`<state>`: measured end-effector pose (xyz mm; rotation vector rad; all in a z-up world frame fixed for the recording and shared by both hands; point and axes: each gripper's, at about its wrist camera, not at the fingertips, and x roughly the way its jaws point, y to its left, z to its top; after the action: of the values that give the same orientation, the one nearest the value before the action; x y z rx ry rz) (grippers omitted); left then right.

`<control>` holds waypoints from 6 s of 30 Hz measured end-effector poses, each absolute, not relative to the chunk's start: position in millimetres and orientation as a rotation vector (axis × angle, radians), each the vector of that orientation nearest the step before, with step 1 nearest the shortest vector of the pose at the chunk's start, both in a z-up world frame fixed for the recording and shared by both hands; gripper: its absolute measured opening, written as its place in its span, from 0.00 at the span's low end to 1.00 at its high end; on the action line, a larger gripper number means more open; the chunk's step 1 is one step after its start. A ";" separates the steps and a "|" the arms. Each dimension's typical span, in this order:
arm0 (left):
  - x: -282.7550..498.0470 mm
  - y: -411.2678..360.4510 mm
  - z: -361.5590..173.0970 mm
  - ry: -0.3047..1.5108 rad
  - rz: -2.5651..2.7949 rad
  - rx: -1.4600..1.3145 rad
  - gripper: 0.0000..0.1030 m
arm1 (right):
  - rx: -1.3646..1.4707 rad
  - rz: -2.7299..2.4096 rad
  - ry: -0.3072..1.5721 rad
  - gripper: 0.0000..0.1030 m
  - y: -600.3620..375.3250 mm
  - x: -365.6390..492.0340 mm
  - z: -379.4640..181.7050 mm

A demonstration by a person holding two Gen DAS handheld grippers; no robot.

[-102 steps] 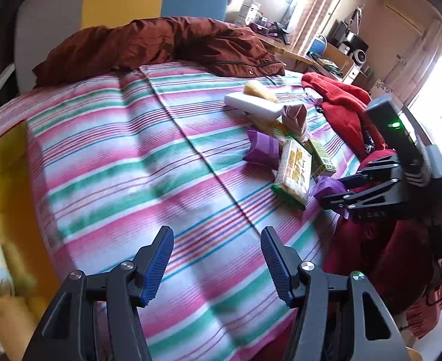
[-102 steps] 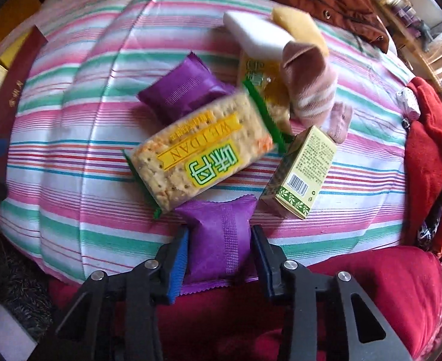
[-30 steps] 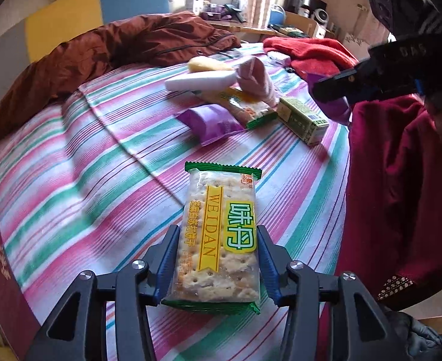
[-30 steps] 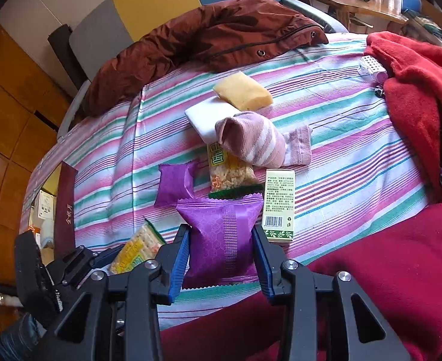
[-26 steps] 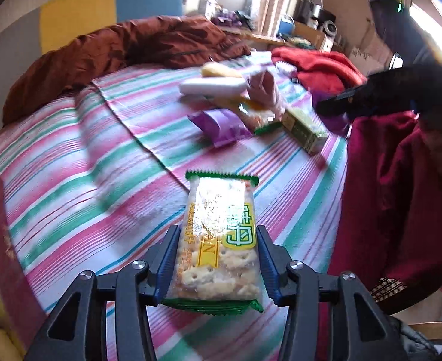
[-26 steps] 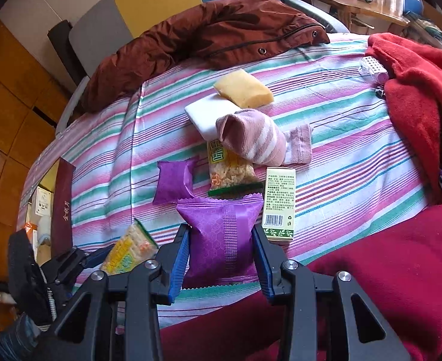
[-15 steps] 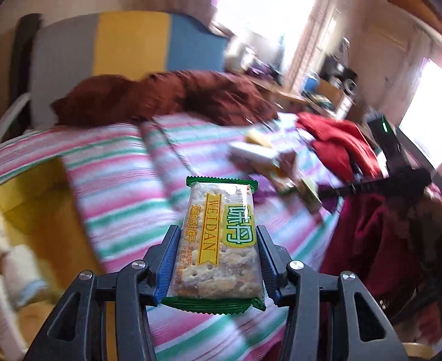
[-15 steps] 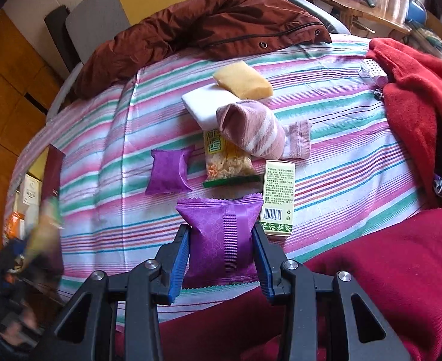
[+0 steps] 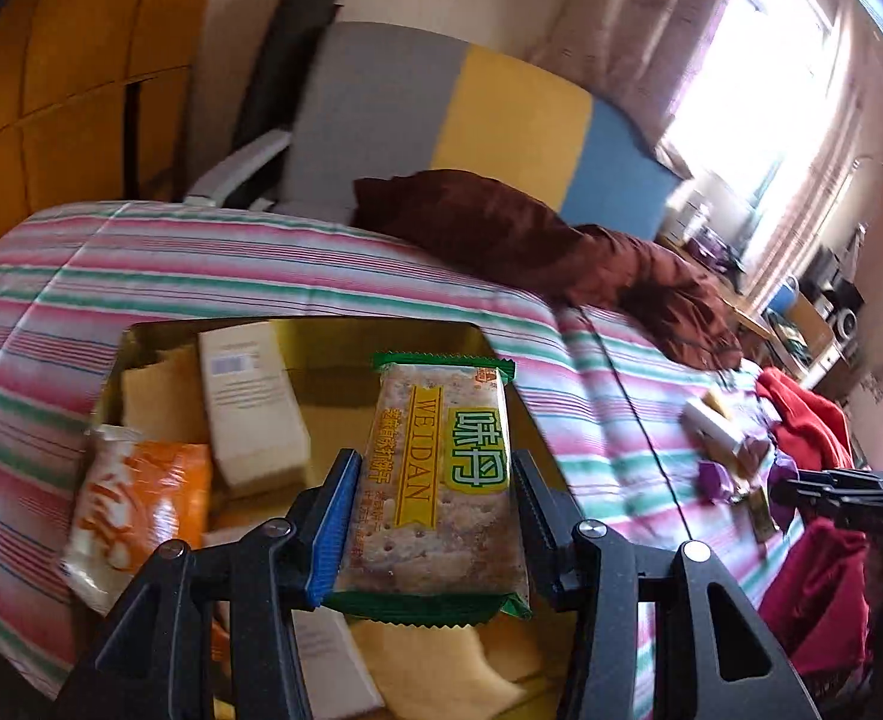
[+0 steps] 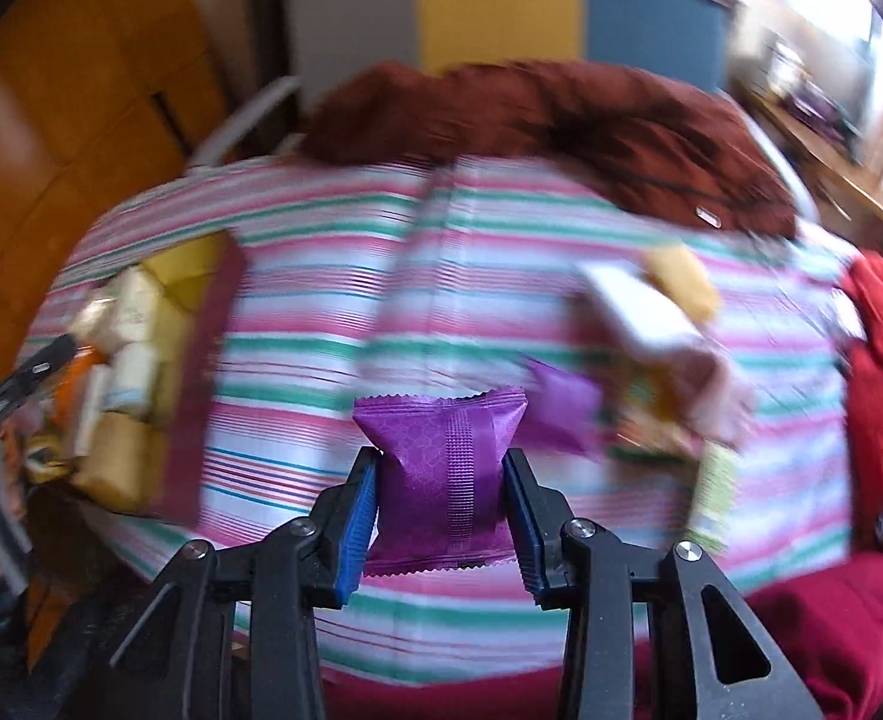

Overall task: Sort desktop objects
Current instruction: 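Carry the cracker pack and purple packet over the gold tray with both tools, then open both tools to release the cracker pack and purple packet into the tray, then move both open tools back toward the pile of items, then grasp the green-labelled small box with the right tool, then grasp the purple packet with the left tool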

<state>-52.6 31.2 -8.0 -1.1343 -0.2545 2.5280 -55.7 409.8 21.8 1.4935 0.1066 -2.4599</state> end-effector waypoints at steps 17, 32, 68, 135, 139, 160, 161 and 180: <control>-98.3 -0.1 -7.0 -0.459 2.614 -1.169 0.48 | 1.314 -2.189 0.129 0.40 210.5 -101.0 1.2; -90.9 1.2 -16.0 -0.418 2.643 -1.217 0.57 | 1.316 -2.232 0.031 0.57 193.1 -127.0 -16.7; -20.9 65.5 -6.3 -0.101 2.614 -1.163 0.58 | 1.325 -2.448 0.031 0.74 305.7 -61.4 -23.1; -32.1 325.6 -60.8 0.165 2.014 -1.316 0.68 | 2.021 -2.694 -0.147 0.29 568.5 -106.7 -59.7; -37.9 344.6 -67.5 0.180 2.018 -1.325 0.68 | 2.000 -2.698 -0.141 0.29 561.7 -99.1 -50.0; -72.6 422.7 -97.3 0.242 2.025 -1.353 0.59 | 1.919 -2.706 -0.209 0.29 582.1 -104.2 -41.9; -72.4 422.2 -96.7 0.247 2.037 -1.324 0.59 | 1.917 -2.706 -0.211 0.29 582.5 -104.1 -41.5; -61.3 391.0 -99.8 0.349 2.054 -1.203 0.38 | 1.790 -2.721 -0.228 0.29 579.8 -102.6 -30.6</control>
<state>-61.3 391.0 -99.8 -1.2029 0.3488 2.0544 -102.6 579.8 -30.6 1.7899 -0.2279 -2.7214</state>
